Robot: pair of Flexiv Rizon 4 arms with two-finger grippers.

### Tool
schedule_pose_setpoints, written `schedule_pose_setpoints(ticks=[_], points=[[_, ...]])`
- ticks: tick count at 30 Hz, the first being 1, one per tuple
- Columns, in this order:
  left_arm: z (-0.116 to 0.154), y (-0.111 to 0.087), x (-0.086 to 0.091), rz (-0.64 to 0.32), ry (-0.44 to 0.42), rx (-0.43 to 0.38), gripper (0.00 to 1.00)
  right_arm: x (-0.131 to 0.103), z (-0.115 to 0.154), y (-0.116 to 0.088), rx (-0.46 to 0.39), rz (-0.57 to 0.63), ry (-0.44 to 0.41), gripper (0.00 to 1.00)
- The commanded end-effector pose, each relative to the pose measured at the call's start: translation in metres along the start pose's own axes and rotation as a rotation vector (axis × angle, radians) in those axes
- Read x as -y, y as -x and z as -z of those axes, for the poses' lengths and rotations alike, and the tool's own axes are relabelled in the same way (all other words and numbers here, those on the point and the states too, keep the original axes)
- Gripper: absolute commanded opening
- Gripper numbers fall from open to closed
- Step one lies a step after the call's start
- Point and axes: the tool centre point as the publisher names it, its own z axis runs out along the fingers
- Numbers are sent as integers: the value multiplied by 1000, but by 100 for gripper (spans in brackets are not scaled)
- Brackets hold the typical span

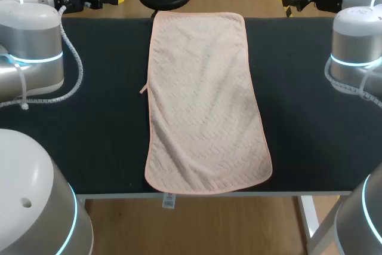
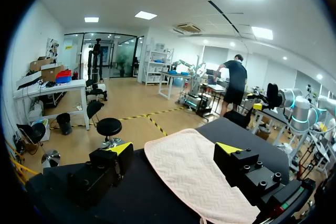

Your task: Fold the towel

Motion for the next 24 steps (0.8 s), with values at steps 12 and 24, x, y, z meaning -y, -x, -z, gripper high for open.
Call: schedule_pose_setpoints(ticks=[12, 24], points=[[0, -1, -1, 0, -3, 3, 100, 0, 0, 1, -1, 0, -2, 100], [-2, -2, 0, -90, 45, -35, 100, 0, 0, 1, -1, 0, -2, 100]])
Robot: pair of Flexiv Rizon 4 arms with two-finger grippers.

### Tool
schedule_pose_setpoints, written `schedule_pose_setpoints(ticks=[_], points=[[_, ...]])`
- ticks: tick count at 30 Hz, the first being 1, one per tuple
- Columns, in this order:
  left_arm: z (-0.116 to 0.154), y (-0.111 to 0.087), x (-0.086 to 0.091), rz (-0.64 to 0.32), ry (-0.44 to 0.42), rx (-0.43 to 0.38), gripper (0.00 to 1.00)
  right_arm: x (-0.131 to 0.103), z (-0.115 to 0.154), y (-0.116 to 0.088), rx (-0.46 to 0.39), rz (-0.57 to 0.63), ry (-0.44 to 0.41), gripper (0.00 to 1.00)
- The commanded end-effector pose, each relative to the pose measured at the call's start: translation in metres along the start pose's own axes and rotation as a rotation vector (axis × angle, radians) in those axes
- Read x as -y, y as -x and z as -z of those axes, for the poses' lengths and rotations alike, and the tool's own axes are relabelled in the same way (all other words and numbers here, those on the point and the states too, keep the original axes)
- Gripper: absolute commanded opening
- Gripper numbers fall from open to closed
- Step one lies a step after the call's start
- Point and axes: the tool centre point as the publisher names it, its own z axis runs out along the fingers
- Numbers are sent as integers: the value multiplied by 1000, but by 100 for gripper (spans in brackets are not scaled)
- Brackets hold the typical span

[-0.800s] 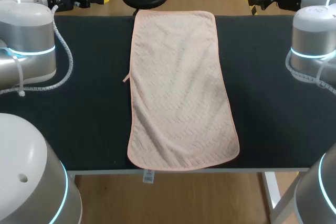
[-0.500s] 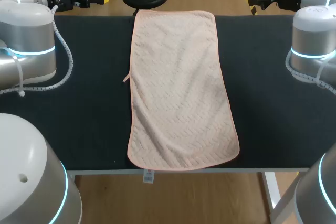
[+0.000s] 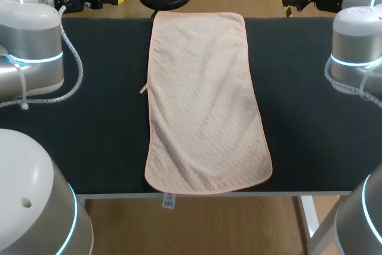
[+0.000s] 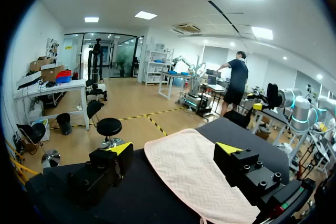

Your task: Fold the towel

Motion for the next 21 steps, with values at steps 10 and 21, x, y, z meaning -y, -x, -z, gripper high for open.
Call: schedule_pose_setpoints(ticks=[10, 21], points=[[-10, -21, -17, -650, 468, -187, 100, 10, 2, -32, -327, 670, -295, 100], [-7, -22, -23, -700, 513, -229, 100, 14, 7, -37, -364, 719, -326, 100]])
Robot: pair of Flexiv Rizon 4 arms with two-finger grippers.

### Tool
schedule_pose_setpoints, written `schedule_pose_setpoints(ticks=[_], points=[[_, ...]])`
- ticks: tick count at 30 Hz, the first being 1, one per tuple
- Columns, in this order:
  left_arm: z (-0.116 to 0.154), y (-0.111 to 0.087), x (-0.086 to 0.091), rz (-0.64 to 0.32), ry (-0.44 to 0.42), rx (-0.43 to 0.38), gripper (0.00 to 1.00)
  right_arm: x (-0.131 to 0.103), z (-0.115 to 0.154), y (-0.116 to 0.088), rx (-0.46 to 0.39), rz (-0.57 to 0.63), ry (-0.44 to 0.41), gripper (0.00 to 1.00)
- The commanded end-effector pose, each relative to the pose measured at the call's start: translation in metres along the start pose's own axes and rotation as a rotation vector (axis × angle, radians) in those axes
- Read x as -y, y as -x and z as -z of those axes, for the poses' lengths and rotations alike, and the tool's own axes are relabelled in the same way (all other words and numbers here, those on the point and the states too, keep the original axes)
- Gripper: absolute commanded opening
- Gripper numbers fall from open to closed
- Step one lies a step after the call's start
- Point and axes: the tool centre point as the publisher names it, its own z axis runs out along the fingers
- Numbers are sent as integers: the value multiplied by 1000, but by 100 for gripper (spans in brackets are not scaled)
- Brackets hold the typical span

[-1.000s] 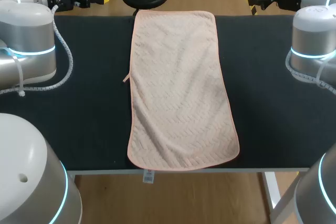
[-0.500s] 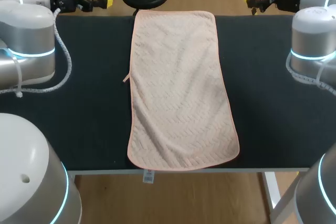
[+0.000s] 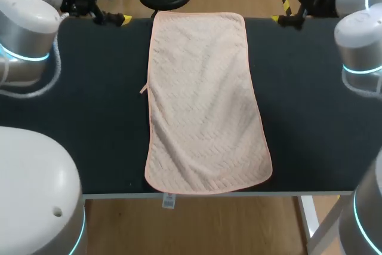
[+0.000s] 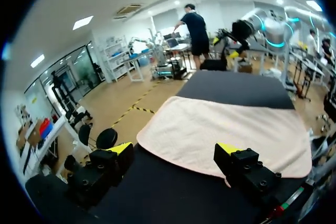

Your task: Fold the towel

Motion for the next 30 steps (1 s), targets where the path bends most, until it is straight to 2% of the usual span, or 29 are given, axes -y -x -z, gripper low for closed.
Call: schedule_pose_setpoints(ticks=[1, 8, 9, 11, 12, 17, 23, 25, 27, 30], points=[[2, 8, 3, -148, 235, -122, 100, -2, 4, 7, -215, 191, -142, 100], [2, 8, 3, -148, 235, -122, 100, -2, 4, 7, -215, 191, -142, 100], [-4, 7, 2, -173, 288, -142, 100, -2, 4, 7, -215, 191, -142, 100], [-11, 1, 2, -220, 324, -176, 100, -2, 4, 7, -215, 191, -142, 100], [-15, -3, 1, -235, 355, -186, 100, -4, 1, 0, -217, 215, -180, 100], [-33, -25, -3, -299, 437, -253, 100, -7, -3, -32, -272, 136, -220, 100], [-57, -51, -12, -340, 526, -314, 100, -7, -8, -67, -292, 207, -334, 100], [-63, -59, -16, -347, 548, -328, 100, -3, -13, -77, -303, 243, -379, 100], [-70, -67, -21, -375, 591, -337, 100, 1, -17, -85, -316, 233, -408, 100], [-77, -77, -29, -393, 599, -344, 100, 9, -24, -99, -348, 206, -457, 100]])
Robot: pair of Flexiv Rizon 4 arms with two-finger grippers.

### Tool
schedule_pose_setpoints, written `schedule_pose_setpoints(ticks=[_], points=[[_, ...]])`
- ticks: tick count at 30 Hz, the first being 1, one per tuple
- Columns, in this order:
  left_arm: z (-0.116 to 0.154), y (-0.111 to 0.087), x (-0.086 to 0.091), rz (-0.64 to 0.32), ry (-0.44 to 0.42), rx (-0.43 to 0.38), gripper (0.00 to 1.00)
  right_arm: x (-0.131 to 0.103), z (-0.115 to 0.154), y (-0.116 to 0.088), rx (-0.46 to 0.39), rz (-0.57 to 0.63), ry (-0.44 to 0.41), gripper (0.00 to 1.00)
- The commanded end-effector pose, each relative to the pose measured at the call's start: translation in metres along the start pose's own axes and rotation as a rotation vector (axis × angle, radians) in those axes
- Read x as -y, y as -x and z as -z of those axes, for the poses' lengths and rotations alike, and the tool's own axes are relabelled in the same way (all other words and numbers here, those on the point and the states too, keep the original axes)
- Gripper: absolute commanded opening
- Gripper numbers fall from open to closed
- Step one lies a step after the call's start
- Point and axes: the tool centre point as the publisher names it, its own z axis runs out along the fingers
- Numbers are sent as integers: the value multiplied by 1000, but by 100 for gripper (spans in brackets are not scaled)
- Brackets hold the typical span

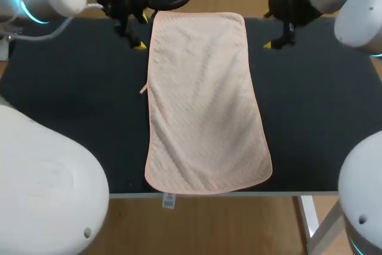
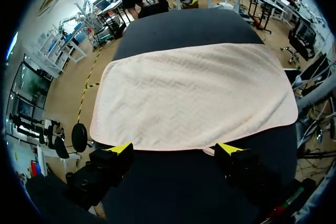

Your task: Fold the towel

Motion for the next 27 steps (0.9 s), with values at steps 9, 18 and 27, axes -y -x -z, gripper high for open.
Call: schedule_pose_setpoints(ticks=[9, 18, 27], points=[[-59, -5, 2, -56, 226, -37, 100, 5, -53, -24, -60, -68, -220, 100], [-82, -4, 0, -73, 234, -95, 100, 6, -68, -25, -122, -17, -236, 100], [-79, -2, 0, -62, 216, -98, 100, 6, -68, -25, -122, -17, -236, 100]])
